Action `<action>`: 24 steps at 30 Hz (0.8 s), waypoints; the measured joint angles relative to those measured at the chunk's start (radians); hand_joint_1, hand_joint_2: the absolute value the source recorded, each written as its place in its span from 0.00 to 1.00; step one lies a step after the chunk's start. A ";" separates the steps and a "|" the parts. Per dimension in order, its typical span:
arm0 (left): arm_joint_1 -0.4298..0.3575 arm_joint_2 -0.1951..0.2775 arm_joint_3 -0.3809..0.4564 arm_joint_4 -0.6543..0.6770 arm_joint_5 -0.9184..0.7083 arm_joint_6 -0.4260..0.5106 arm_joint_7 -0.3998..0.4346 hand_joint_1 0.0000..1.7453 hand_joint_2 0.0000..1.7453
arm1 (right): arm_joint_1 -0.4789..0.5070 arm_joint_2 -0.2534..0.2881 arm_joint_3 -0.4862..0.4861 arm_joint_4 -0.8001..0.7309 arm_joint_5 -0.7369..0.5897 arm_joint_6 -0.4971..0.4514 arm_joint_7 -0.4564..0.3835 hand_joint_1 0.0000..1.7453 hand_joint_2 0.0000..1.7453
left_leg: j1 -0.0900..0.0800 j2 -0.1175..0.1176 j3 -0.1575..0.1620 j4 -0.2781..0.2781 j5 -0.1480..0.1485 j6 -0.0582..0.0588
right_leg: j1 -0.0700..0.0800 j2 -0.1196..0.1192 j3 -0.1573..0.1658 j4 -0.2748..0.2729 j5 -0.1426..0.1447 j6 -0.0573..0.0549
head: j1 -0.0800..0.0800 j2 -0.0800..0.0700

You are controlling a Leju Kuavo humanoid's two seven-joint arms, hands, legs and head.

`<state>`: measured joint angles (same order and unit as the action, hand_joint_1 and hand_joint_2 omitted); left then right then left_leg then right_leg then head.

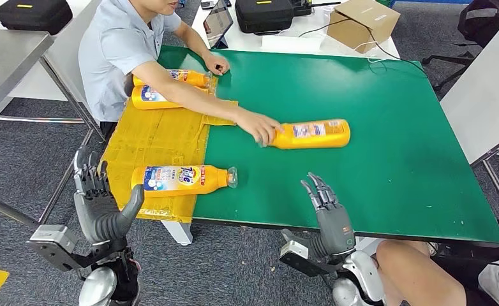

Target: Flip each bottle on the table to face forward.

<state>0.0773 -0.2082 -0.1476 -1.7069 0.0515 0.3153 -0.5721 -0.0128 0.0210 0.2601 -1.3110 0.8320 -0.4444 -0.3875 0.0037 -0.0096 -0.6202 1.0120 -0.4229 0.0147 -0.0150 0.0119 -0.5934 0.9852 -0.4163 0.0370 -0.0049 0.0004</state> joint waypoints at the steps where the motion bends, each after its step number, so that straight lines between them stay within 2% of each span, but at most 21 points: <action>1: 0.015 -0.004 0.001 -0.011 -0.003 0.012 -0.006 0.00 1.00 | -0.001 -0.008 -0.015 0.000 0.010 0.004 0.015 0.00 1.00 | 0.000 0.000 0.000 0.000 0.000 0.000 | 0.000 0.000 0.000 0.000 0.000 0.000 | 0.000 0.000; 5: 0.056 -0.011 0.003 -0.044 -0.040 0.040 -0.018 0.00 1.00 | -0.026 -0.034 -0.066 0.014 0.045 0.041 0.080 0.00 1.00 | 0.000 0.000 0.000 0.000 0.000 0.000 | 0.001 0.000 0.000 0.000 0.000 0.000 | 0.000 0.000; 10: 0.059 -0.016 -0.011 -0.051 -0.068 0.049 -0.006 0.00 1.00 | -0.099 -0.059 -0.092 0.114 0.094 0.071 0.125 0.00 1.00 | 0.000 0.000 0.001 0.000 0.001 0.000 | 0.001 0.000 0.000 0.000 0.000 0.000 | 0.000 0.000; 24: -0.040 -0.015 -0.083 0.038 -0.074 0.064 0.037 0.00 1.00 | -0.397 -0.051 -0.094 0.544 0.133 0.056 0.149 0.00 1.00 | 0.000 0.000 0.000 0.000 0.001 0.001 | 0.001 0.000 0.001 0.001 0.001 0.000 | 0.000 0.000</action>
<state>0.0370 -0.2235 -0.2305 -1.6689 -0.0226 0.3794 -0.5352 -0.4097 -0.0304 0.1658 -0.7673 0.9646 -0.3883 -0.2380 0.0038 -0.0097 -0.6197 1.0123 -0.4216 0.0154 -0.0143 0.0119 -0.5927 0.9857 -0.4157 0.0373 -0.0052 0.0004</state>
